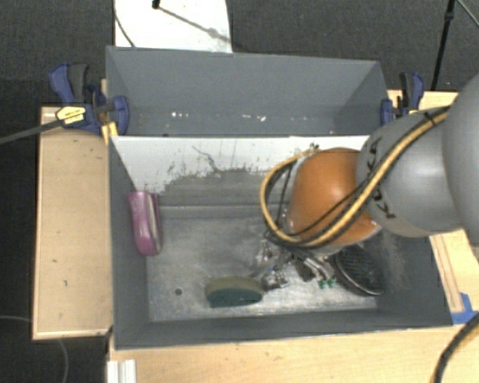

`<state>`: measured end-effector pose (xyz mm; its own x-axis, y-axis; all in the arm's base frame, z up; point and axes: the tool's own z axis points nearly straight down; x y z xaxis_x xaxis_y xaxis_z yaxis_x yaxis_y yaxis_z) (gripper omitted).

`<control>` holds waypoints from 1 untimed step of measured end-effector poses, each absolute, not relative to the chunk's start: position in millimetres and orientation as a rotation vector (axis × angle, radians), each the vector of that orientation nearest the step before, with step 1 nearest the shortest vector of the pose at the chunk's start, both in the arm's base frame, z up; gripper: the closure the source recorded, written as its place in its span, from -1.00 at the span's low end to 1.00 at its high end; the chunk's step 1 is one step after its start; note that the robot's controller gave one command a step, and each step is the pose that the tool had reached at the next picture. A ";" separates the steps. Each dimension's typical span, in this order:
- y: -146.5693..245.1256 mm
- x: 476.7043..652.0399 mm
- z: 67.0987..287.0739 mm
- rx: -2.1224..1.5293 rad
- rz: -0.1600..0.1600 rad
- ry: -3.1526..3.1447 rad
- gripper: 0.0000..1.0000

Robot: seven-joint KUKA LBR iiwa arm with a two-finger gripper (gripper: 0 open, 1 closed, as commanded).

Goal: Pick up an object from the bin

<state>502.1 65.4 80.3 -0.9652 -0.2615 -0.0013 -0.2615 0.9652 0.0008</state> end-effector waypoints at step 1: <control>71.0 523.5 201.0 -0.333 0.001 3.112 1.00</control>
Offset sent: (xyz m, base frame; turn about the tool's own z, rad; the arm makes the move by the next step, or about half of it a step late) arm 0.0186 0.0056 0.1156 0.0521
